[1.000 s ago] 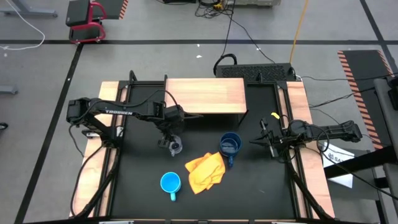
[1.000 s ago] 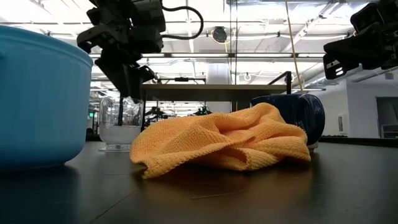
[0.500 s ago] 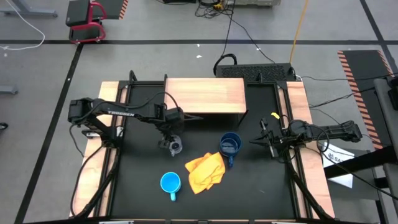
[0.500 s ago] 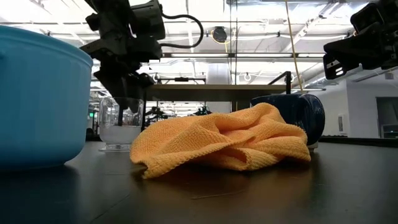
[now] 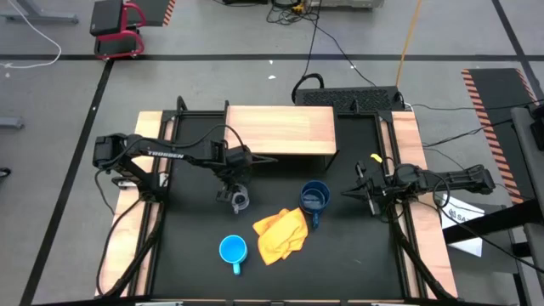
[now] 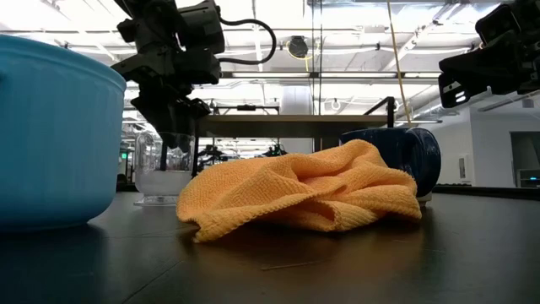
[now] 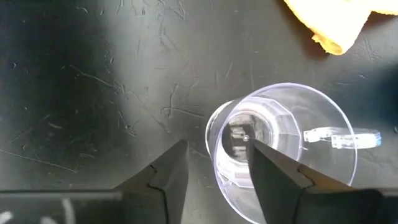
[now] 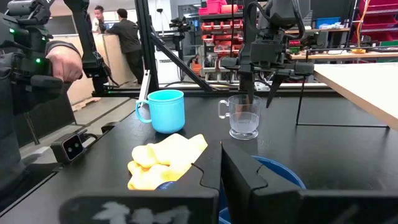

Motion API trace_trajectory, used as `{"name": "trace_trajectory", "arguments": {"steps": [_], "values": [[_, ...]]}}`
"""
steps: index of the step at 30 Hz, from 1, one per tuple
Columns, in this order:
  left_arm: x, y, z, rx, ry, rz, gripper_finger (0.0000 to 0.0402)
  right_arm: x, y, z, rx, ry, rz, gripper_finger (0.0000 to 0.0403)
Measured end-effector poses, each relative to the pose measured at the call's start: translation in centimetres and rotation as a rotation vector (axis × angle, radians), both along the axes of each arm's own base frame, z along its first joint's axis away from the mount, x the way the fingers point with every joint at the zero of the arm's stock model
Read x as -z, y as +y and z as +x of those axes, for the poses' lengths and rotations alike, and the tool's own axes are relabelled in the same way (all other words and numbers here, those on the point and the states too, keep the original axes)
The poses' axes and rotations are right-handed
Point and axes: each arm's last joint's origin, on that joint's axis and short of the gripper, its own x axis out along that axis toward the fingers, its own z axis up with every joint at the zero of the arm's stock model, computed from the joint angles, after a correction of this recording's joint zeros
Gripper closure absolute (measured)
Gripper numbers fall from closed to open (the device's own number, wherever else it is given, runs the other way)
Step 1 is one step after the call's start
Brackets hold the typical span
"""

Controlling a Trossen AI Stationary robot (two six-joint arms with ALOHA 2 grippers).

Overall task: Stack small to large cups/mugs on shelf
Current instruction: Put the transparent mug on the shelf

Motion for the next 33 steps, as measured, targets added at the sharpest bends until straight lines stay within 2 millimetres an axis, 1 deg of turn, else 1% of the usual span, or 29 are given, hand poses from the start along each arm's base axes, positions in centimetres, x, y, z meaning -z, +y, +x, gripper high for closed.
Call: {"name": "trace_trajectory", "arguments": {"steps": [4,11,21,23,27,33], "values": [[0.0,0.0,0.0,0.002,-0.001,0.001,0.0293,0.0,0.0,0.0,-0.001,0.000,0.000,0.0403],[-0.1,0.0,0.2,0.024,-0.021,0.019,0.0390,0.0,0.0,0.0,0.000,0.000,0.000,0.0403],[-0.1,0.1,0.1,0.046,-0.024,0.031,0.0398,0.0,0.0,0.0,0.000,0.000,0.000,0.0403],[-0.5,0.0,-0.1,0.051,-0.033,0.041,0.0399,0.0,0.0,0.0,0.000,0.000,0.000,0.0403],[-2.3,0.0,-0.9,0.065,-0.101,0.079,0.0399,0.0,0.0,0.0,-0.001,0.001,0.000,0.0403],[-6.1,-0.4,-3.2,0.020,-0.244,0.085,0.0400,0.0,0.0,0.0,-0.001,0.001,0.003,0.0403]]}}
